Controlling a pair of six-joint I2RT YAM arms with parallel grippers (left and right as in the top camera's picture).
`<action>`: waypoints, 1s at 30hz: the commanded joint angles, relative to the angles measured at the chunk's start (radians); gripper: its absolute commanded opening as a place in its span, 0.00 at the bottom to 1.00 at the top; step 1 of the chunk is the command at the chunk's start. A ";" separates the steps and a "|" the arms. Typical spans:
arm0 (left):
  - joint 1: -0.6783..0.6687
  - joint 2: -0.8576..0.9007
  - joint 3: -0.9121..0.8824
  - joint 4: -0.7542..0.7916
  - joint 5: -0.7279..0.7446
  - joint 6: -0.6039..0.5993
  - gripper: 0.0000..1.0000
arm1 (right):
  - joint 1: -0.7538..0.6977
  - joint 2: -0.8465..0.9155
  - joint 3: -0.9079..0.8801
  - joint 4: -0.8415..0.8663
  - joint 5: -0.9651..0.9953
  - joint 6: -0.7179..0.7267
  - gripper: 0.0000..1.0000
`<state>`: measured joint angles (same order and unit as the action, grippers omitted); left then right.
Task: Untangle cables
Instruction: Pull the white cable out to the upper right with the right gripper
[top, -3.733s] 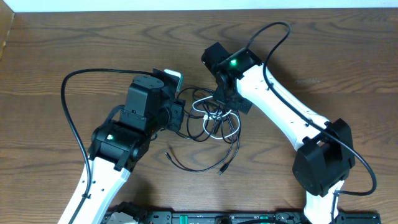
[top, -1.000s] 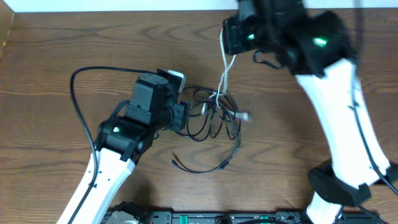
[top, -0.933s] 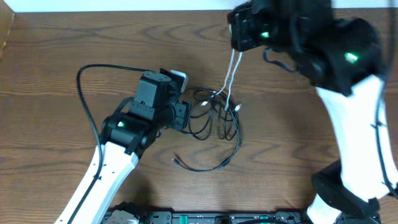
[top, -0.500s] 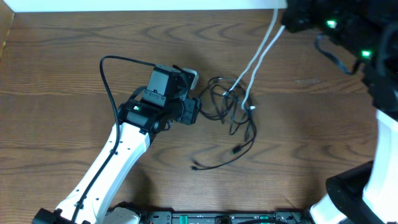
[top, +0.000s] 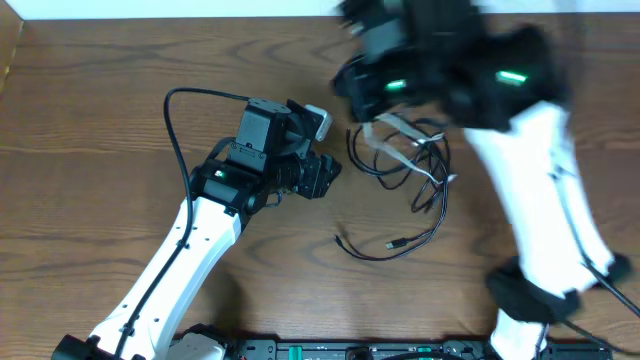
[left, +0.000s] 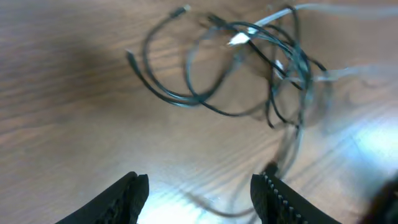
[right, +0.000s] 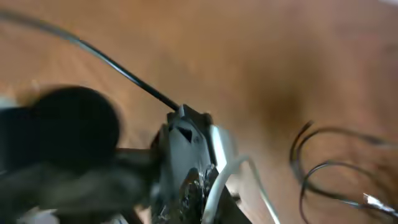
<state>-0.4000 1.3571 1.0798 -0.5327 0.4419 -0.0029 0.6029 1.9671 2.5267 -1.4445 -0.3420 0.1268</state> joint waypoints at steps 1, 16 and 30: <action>0.001 -0.003 0.003 -0.019 0.138 0.075 0.58 | 0.040 0.051 -0.014 0.021 -0.002 -0.109 0.01; -0.059 0.039 0.002 0.013 0.220 0.272 0.59 | -0.091 -0.085 0.306 0.103 0.048 -0.041 0.01; -0.135 0.246 0.002 0.277 0.220 0.248 0.58 | -0.158 -0.286 0.333 0.097 0.052 -0.035 0.01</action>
<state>-0.5266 1.5726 1.0710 -0.2848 0.6525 0.2481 0.4545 1.6833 2.8601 -1.3426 -0.2924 0.0799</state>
